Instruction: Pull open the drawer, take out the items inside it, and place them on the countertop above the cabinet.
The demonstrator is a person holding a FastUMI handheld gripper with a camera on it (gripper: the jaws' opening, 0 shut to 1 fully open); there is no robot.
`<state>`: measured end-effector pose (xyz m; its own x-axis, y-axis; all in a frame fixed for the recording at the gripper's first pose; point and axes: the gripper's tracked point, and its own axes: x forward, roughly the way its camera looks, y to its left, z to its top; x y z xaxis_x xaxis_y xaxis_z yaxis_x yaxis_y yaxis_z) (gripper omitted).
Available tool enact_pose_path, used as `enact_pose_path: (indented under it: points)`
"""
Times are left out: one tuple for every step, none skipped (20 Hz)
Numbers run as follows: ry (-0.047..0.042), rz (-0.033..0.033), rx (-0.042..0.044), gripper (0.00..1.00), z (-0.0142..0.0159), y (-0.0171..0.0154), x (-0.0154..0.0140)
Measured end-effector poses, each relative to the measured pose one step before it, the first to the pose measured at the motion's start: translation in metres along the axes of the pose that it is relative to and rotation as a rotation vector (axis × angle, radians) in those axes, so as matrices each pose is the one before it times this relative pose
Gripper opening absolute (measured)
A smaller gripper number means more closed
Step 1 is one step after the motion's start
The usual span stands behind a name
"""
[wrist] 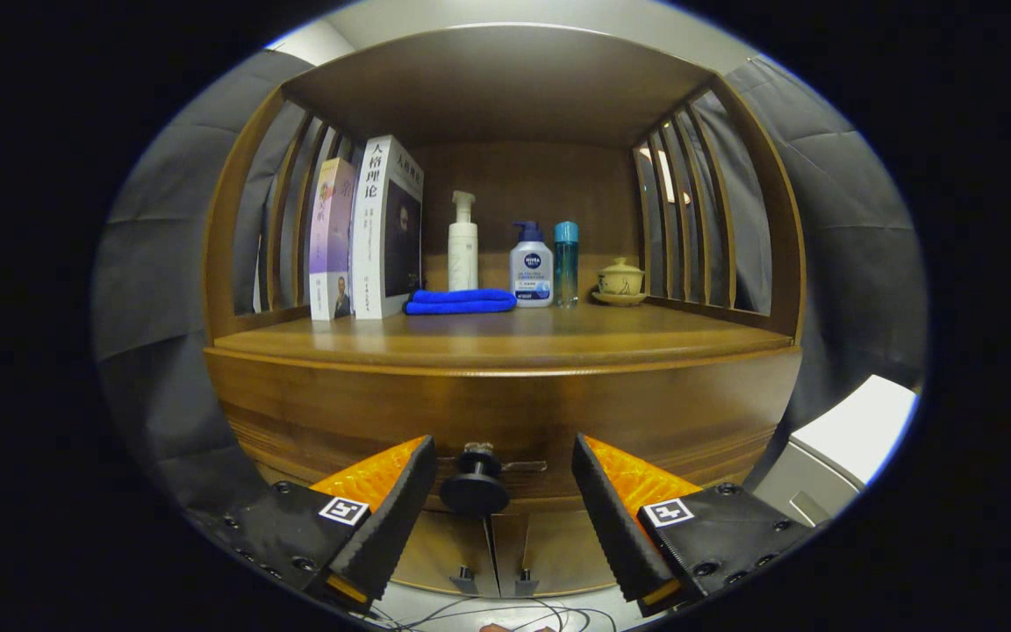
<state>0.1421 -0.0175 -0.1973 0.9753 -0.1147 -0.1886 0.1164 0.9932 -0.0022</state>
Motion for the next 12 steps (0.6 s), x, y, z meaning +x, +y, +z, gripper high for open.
enact_pose_path:
  points:
    - [0.00027, -0.00501, 0.00206, 0.98, -0.00406, 0.00071, 0.00162]
    - [-0.00461, 0.00271, 0.00441, 0.98, -0.00214, 0.00272, 0.00083]
    - [-0.00504, 0.00133, 0.00041, 0.98, -0.00316, 0.00218, 0.00123]
    - [-0.00239, 0.0074, -0.00418, 0.96, -0.00235, 0.00289, 0.00185]
    - [-0.00237, -0.00665, -0.01148, 0.94, -0.00353, -0.00063, 0.00033]
    - [-0.00204, -0.00104, -0.01328, 0.88, -0.00126, 0.00086, 0.00005]
    - [-0.00094, 0.0016, -0.01158, 0.81, -0.00048, 0.00165, 0.00095]
    - [-0.00457, 0.01478, -0.00569, 0.75, 0.0007, 0.00308, 0.00022]
    - [0.0001, 0.00974, -0.00181, 0.68, -0.00133, 0.00374, 0.00108]
    - [0.00298, -0.0013, -0.004, 0.62, -0.00007, 0.00084, -0.00081]
    - [0.00096, -0.00314, -0.00904, 0.55, 0.00023, -0.00102, -0.00003]
    - [0.00458, 0.00302, -0.00782, 0.49, -0.00096, 0.00021, 0.00033]
